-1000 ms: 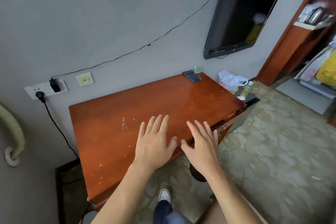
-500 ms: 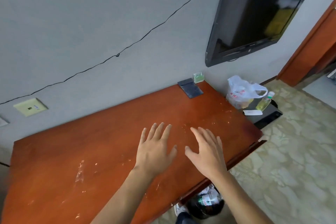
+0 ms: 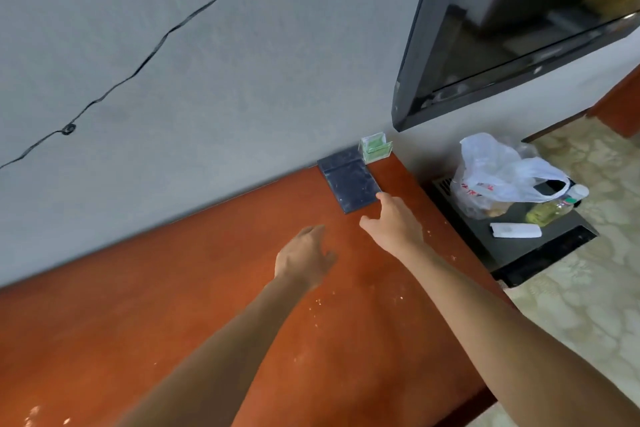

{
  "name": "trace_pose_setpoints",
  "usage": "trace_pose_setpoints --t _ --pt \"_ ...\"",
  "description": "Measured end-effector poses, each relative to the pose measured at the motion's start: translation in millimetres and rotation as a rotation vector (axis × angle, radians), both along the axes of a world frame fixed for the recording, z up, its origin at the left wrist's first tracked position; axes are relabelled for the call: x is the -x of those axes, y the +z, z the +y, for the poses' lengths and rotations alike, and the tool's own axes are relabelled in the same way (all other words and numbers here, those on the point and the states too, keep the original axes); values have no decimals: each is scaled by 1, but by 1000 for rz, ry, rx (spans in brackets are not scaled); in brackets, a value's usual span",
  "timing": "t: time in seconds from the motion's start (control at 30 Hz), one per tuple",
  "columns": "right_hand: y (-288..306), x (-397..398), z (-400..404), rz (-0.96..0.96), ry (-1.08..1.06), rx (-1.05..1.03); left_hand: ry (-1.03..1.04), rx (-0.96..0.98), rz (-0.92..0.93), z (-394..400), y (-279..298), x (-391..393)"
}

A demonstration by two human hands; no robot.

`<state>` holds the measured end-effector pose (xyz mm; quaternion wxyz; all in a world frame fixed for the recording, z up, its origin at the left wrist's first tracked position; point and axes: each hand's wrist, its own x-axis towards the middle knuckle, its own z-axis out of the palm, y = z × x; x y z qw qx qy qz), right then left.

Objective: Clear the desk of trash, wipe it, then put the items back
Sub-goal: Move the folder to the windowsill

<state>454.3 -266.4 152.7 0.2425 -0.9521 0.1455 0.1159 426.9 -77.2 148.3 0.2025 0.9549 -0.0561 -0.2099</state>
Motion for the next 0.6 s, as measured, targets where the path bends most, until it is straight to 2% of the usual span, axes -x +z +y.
trace_pose_setpoints --t 0.17,0.37,0.47,0.6 --pt "-66 -78 -25 64 -31 39 121 32 50 -39 -56 -76" --pt "-109 -111 -28 57 -33 147 238 14 97 -78 -96 -129" --pt "-110 -116 -25 77 -74 71 343 50 95 -85 -101 -137" --pt "-103 -109 -16 109 -109 -84 584 254 178 -65 -108 -135"
